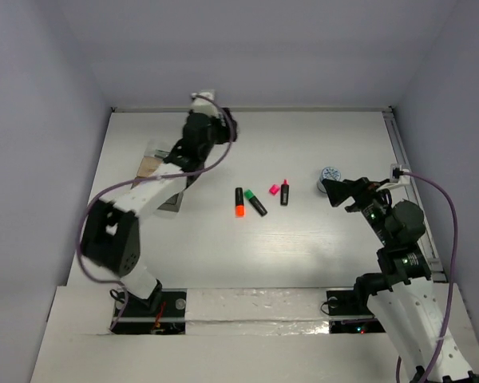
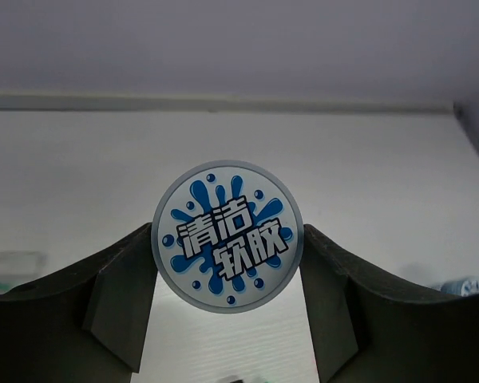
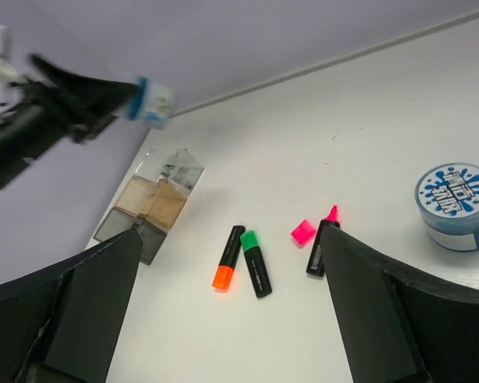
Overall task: Sort the stationery into containers
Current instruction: Pick up the stationery from the center of the board, then place the stationery in the storage box.
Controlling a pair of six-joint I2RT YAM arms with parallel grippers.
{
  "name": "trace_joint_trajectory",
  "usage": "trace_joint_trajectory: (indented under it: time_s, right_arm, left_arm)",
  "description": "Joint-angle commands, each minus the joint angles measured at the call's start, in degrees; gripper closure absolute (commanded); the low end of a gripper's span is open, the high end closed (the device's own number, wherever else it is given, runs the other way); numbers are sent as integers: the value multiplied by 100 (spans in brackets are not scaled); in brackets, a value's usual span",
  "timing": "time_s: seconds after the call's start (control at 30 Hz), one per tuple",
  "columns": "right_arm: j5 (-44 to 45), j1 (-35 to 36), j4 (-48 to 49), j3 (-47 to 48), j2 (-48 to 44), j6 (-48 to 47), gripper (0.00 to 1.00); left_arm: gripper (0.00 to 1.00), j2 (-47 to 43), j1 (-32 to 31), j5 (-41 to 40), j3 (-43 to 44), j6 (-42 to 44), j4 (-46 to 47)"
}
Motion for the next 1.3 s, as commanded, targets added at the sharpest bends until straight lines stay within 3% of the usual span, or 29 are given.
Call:
trace_joint_trajectory:
  time_s: [0.0, 0.13, 0.27, 0.57, 0.93, 1.27]
  right_arm:
    - [89, 147, 341, 30, 71, -154, 0]
    - [63, 208, 420, -5, 212, -163, 0]
    - [-16, 261, 438, 3, 300, -172, 0]
    - [19, 314, 455, -5, 335, -190, 0]
    - [-69, 366, 473, 21, 423, -190, 0]
    - [-157, 366, 499, 30, 520, -181, 0]
  left_arm:
    - [79, -1552, 496, -693, -1066, -755, 545]
    - [79, -2372, 1445, -1405, -2261, -1484, -97]
    - [79, -2691, 2001, -1888, -2730, -1731, -194]
    - [80, -2287, 2363, -2688, -2756, -1986, -212]
    - [75, -1461, 2539, -2646, -2502, -1855, 209]
    - [75, -1741, 2539, -2242, -2650, -1793, 613]
